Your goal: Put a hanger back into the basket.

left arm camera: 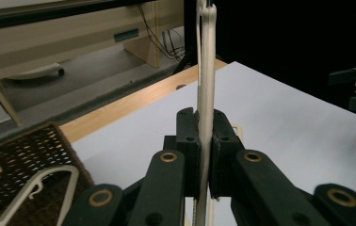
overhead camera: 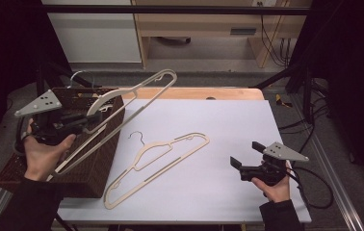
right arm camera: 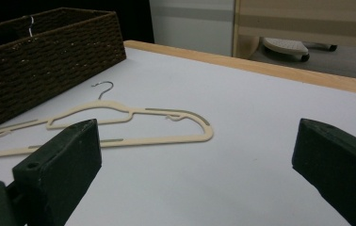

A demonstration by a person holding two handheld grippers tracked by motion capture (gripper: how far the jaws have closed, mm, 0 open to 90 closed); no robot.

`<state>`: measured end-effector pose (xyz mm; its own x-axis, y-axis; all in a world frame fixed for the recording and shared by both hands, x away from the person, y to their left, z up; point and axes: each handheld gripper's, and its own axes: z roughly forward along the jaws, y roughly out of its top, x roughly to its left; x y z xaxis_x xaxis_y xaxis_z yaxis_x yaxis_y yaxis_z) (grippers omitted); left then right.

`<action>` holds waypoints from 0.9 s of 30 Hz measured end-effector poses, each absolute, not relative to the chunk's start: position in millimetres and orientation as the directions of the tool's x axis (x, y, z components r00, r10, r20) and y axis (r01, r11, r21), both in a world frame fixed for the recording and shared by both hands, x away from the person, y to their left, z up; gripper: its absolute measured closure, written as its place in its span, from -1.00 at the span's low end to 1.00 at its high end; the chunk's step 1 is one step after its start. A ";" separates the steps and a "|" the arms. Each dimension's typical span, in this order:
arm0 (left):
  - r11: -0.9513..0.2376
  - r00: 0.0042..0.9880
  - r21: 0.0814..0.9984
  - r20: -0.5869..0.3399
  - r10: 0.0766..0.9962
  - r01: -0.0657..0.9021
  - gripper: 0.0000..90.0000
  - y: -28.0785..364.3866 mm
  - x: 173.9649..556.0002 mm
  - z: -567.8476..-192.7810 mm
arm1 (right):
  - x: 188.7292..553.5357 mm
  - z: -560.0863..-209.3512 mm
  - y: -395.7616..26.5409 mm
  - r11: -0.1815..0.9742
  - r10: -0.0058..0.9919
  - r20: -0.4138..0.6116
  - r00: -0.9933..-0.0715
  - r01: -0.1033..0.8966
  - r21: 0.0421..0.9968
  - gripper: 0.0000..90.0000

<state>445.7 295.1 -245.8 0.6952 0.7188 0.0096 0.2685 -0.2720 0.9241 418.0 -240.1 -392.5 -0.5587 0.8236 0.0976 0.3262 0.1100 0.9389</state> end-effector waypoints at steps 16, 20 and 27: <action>-0.236 0.609 0.914 -0.015 0.793 0.331 0.89 385.7 474.6 -268.7 | 418.4 -392.2 -240.6 0.112 0.825 0.094 -0.557 0.325 0.939 -0.95; -0.216 0.591 0.913 -0.033 0.806 0.346 0.88 403.8 480.7 -276.9 | 418.8 -392.6 -240.5 0.115 0.826 0.093 -0.556 0.328 0.938 -0.95; -0.229 0.575 0.892 -0.042 0.817 0.391 0.88 420.5 492.8 -294.9 | 418.6 -392.4 -241.6 0.115 0.826 0.091 -0.556 0.325 0.939 -0.95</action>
